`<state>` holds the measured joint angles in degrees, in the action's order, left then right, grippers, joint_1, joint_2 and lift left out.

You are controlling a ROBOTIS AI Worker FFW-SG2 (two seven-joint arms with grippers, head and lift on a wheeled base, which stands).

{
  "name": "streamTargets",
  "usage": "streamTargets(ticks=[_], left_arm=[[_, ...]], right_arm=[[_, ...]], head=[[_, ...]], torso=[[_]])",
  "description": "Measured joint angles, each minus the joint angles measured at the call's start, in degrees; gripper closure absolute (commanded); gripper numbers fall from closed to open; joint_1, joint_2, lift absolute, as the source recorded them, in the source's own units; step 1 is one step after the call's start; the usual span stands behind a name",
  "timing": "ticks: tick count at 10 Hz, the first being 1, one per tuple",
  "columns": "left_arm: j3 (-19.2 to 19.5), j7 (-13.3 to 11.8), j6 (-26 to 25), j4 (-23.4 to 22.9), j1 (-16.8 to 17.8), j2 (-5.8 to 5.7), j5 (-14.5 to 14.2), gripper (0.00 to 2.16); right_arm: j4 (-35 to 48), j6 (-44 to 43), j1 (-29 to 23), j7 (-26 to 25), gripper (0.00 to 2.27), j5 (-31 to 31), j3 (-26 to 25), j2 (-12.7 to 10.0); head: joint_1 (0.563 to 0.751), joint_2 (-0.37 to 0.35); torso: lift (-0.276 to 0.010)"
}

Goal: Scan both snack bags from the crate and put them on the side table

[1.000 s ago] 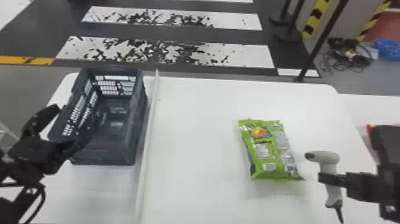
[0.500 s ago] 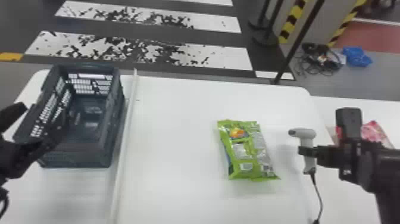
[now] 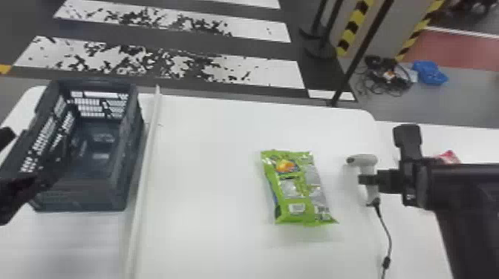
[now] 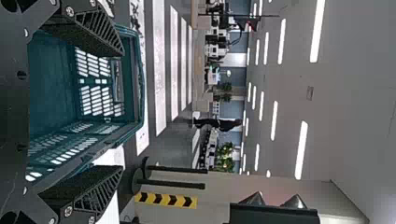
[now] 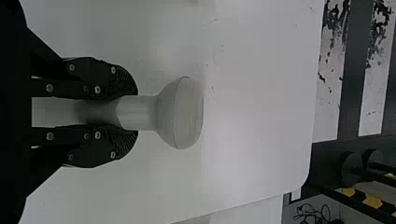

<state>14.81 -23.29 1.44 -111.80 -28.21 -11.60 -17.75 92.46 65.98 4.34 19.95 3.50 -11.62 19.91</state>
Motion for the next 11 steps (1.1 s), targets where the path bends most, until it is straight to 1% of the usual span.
streamTargets(ticks=[1,2,3,4,6,7,8,9,10,11], left_arm=[[0.03,0.0,0.0,0.0,0.0,-0.03,0.0,0.14],[0.04,-0.06,0.0,0.03,0.0,-0.08,-0.04,0.14],[0.04,-0.09,0.0,0.07,0.0,-0.09,-0.06,0.14],[0.04,-0.09,0.0,0.07,0.0,-0.09,-0.06,0.14],[0.09,-0.09,0.0,-0.05,-0.03,-0.12,-0.08,0.14],[0.13,-0.09,0.01,-0.13,-0.07,-0.12,-0.09,0.14],[0.16,-0.09,0.02,-0.17,-0.09,-0.11,-0.09,0.14],[0.16,-0.09,0.02,-0.17,-0.09,-0.09,-0.09,0.14],[0.15,-0.09,0.03,-0.17,-0.09,-0.07,-0.09,0.14],[0.14,-0.09,0.03,-0.17,-0.08,-0.02,-0.07,0.14]], right_arm=[[-1.35,-0.58,0.68,-0.08,2.2,0.22,0.55,0.03],[-2.04,-1.08,0.94,-0.58,1.74,0.3,0.84,0.03],[-2.23,-1.52,0.95,-1.41,0.63,0.08,0.95,-0.06],[-2.23,-2.06,0.69,-1.79,0.0,-0.22,0.91,-0.19],[0.36,-2.03,-0.87,-3.19,0.03,-1.35,-0.18,-0.36],[3.21,-1.32,-2.03,-3.19,0.05,-2.13,-1.03,-0.41],[7.89,1.1,-4.06,-3.08,0.06,-3.85,-2.61,-0.46],[11.86,4.29,-5.94,-2.31,0.07,-6.77,-4.26,-0.5],[15.46,8.4,-7.76,-0.27,0.07,-11.45,-6.36,-0.51],[16.86,11.05,-8.72,1.85,0.08,-15.06,-7.72,-0.51]], head=[[0.695,-0.179],[0.695,-0.179],[0.695,-0.18],[0.695,-0.179],[0.695,-0.184],[0.695,-0.181],[0.695,-0.178],[0.695,-0.168],[0.695,-0.145],[0.695,-0.131]], torso=[[-0.087],[-0.087],[-0.087],[-0.087],[-0.087],[-0.087],[-0.087],[-0.087],[-0.087],[-0.087]])
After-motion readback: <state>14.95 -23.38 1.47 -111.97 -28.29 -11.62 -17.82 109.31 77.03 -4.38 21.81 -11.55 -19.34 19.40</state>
